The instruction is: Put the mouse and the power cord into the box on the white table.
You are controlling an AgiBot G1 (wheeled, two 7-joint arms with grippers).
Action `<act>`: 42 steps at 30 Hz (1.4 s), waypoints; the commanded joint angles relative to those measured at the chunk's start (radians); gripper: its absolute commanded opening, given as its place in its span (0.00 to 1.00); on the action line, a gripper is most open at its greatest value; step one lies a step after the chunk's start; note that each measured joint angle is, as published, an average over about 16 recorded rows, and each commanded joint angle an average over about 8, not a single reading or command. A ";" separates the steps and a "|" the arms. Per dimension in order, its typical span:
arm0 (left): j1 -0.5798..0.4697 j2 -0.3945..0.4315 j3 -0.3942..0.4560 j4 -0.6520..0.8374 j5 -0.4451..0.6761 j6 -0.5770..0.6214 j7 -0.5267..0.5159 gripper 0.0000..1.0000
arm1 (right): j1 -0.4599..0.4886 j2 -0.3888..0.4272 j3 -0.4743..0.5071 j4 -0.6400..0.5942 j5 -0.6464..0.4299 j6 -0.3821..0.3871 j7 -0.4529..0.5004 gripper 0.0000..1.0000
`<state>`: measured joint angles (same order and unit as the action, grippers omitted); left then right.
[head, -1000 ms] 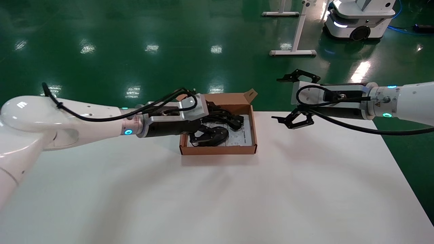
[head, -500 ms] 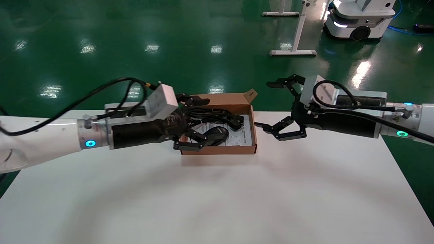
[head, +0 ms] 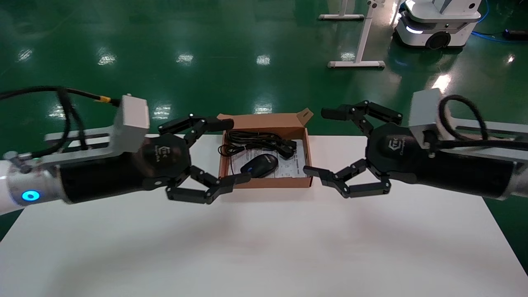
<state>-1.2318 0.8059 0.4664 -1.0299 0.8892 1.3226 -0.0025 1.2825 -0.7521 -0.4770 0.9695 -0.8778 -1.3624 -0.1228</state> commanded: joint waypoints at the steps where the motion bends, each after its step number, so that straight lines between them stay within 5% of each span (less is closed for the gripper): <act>1: 0.020 -0.024 -0.023 -0.032 -0.020 0.022 -0.023 1.00 | -0.025 0.017 0.024 0.038 0.018 -0.016 0.037 1.00; 18: 0.164 -0.204 -0.196 -0.270 -0.166 0.182 -0.190 1.00 | -0.218 0.147 0.207 0.330 0.155 -0.140 0.320 1.00; 42: 0.161 -0.199 -0.191 -0.260 -0.162 0.176 -0.187 1.00 | -0.213 0.144 0.202 0.321 0.151 -0.136 0.314 1.00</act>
<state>-1.0711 0.6070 0.2755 -1.2899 0.7266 1.4990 -0.1896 1.0694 -0.6079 -0.2749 1.2908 -0.7264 -1.4986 0.1916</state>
